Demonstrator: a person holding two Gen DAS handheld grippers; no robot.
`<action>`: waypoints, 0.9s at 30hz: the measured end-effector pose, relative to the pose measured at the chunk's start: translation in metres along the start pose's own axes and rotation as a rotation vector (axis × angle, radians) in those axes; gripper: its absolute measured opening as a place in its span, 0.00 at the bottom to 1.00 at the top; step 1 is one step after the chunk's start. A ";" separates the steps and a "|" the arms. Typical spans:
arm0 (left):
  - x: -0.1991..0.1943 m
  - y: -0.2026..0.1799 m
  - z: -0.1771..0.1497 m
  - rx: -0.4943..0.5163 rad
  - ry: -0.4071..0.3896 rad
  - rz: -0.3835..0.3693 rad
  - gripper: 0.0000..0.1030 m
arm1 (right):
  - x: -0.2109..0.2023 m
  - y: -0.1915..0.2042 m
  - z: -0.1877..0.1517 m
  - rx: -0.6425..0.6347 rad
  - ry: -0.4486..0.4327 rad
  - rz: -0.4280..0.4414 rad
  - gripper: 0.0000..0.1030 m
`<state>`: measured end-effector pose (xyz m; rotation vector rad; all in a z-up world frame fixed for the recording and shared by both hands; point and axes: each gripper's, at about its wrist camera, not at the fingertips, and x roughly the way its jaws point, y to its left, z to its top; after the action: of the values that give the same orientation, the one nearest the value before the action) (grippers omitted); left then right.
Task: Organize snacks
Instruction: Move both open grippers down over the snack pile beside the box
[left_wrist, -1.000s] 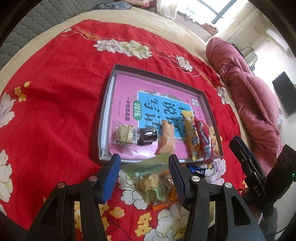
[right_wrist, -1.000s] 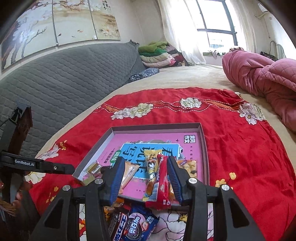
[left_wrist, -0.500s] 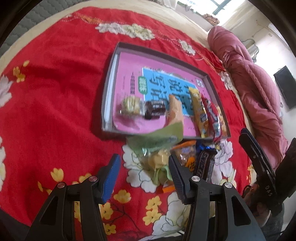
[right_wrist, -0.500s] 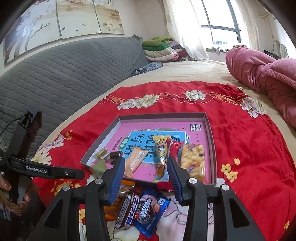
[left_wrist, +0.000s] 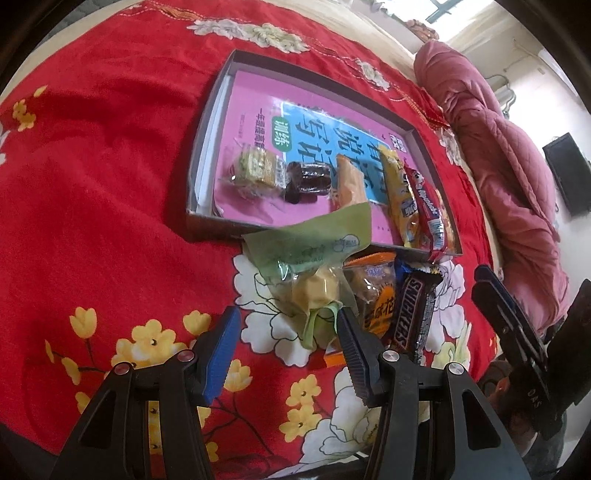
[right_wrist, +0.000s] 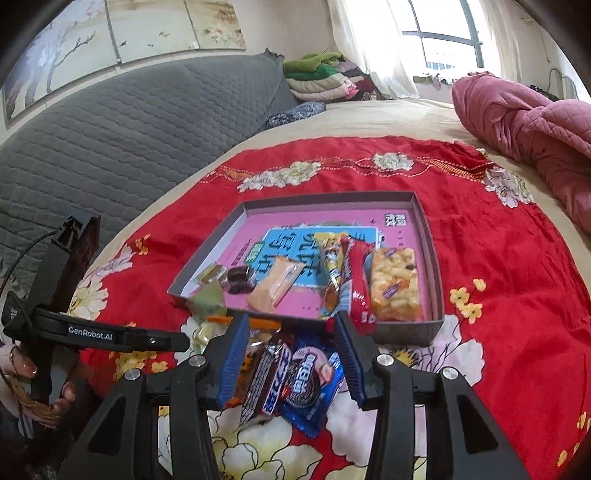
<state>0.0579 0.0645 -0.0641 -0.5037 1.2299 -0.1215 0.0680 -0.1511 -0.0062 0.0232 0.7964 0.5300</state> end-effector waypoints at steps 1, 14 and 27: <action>0.001 0.001 -0.001 -0.004 0.002 -0.003 0.54 | 0.001 0.002 -0.001 -0.008 0.005 0.000 0.45; 0.012 0.010 -0.002 -0.083 -0.016 -0.070 0.54 | 0.012 0.014 -0.013 -0.044 0.077 0.004 0.45; 0.024 0.008 0.004 -0.109 -0.022 -0.114 0.54 | 0.028 0.023 -0.025 -0.083 0.155 -0.009 0.45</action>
<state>0.0687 0.0639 -0.0872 -0.6686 1.1902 -0.1458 0.0571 -0.1223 -0.0376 -0.0991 0.9247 0.5611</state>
